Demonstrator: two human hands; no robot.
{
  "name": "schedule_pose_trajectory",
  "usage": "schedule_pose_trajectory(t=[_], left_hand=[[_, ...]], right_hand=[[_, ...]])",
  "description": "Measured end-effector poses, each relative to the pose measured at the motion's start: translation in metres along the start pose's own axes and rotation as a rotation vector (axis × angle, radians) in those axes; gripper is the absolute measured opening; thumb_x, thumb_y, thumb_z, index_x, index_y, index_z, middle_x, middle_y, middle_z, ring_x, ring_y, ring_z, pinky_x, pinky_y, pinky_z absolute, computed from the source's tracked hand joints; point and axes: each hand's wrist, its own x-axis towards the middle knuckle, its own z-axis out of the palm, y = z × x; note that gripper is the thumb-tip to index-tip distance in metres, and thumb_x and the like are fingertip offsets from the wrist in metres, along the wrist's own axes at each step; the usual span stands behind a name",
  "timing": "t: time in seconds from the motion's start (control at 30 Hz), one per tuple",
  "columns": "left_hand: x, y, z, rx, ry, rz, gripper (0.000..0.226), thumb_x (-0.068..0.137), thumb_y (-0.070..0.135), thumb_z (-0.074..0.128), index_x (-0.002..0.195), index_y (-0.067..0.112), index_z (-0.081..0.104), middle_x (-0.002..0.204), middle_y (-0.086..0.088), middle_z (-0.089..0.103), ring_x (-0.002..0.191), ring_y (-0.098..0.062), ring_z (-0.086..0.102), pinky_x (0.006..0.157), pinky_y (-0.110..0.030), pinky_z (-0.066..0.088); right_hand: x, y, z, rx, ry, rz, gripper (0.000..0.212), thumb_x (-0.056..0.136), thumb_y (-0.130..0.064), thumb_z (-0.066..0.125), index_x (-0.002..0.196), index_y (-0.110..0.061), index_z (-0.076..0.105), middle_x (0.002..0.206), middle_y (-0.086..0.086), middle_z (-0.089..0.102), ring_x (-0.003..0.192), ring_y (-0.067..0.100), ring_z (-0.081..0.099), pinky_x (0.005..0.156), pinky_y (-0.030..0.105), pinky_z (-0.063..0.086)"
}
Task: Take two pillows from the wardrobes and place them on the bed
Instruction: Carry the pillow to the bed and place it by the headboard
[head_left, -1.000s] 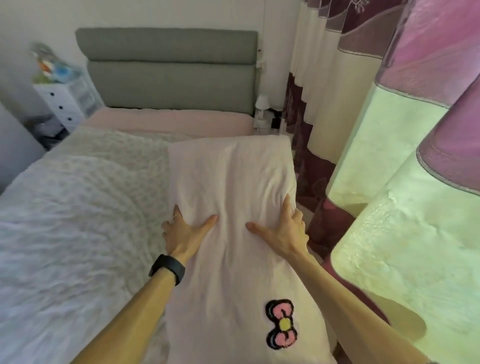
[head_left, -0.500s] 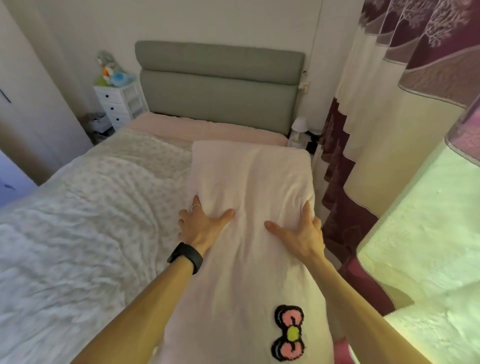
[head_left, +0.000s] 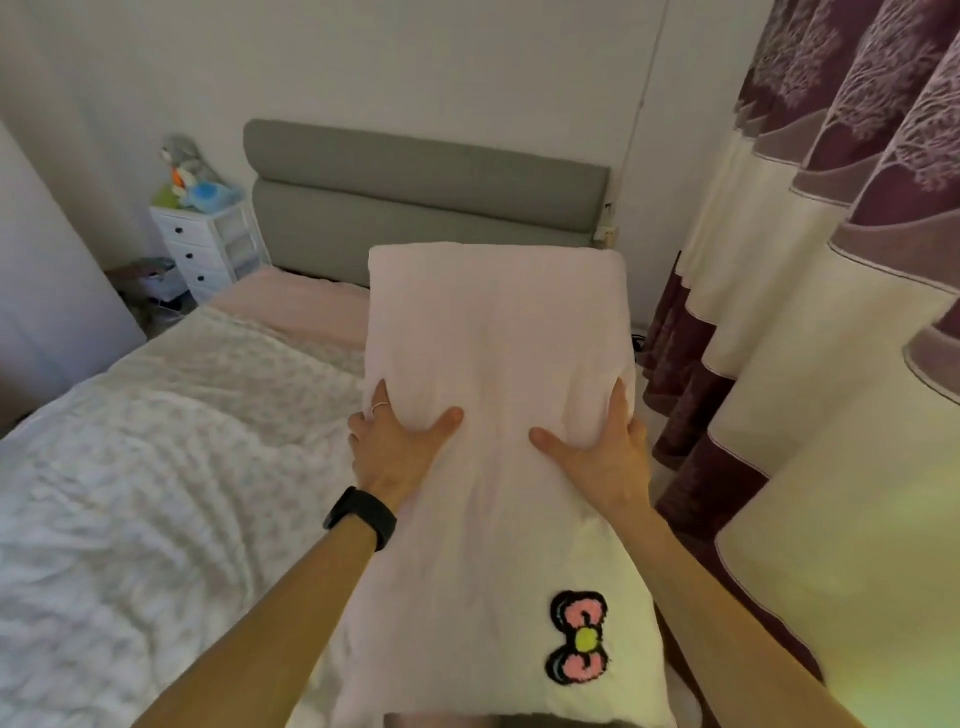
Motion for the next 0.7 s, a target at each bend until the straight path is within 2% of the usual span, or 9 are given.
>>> schedule_pose_trajectory(t=[0.2, 0.4, 0.53, 0.7], left_hand=[[0.088, 0.021, 0.057, 0.007, 0.014, -0.022, 0.121, 0.057, 0.077, 0.075, 0.155, 0.030, 0.022, 0.143, -0.011, 0.032, 0.134, -0.037, 0.039, 0.108, -0.057, 0.040], [0.169, 0.032, 0.110, 0.022, 0.045, -0.132, 0.114, 0.060, 0.075, 0.076, 0.153, 0.028, 0.027, 0.145, -0.013, 0.035, 0.135, -0.038, 0.037, 0.109, -0.055, 0.039], [0.212, 0.029, 0.128, 0.008, 0.095, -0.216, 0.111, 0.051, 0.080, 0.072, 0.143, 0.027, 0.041, 0.133, -0.009, 0.049, 0.127, -0.033, 0.041, 0.105, -0.050, 0.043], [0.263, 0.016, 0.144, -0.004, 0.185, -0.336, 0.110, 0.048, 0.080, 0.072, 0.141, 0.027, 0.043, 0.131, -0.010, 0.049, 0.127, -0.031, 0.039, 0.105, -0.050, 0.043]], right_hand=[[0.113, 0.002, 0.020, 0.047, -0.066, -0.005, 0.139, 0.047, -0.092, 0.066, 0.153, -0.046, -0.011, 0.165, 0.006, 0.009, 0.148, 0.036, 0.023, 0.115, 0.060, 0.030], [0.235, 0.000, 0.051, 0.045, -0.213, -0.044, 0.133, 0.058, -0.079, 0.076, 0.157, -0.039, -0.002, 0.164, 0.010, 0.014, 0.149, 0.035, 0.021, 0.115, 0.061, 0.026], [0.297, -0.010, 0.082, -0.015, -0.319, -0.054, 0.133, 0.056, -0.082, 0.072, 0.156, -0.037, -0.002, 0.164, 0.007, 0.014, 0.149, 0.032, 0.018, 0.116, 0.057, 0.025], [0.363, -0.023, 0.128, -0.026, -0.465, -0.105, 0.133, 0.051, -0.085, 0.069, 0.154, -0.039, -0.001, 0.159, 0.005, 0.024, 0.143, 0.033, 0.027, 0.114, 0.059, 0.026]])
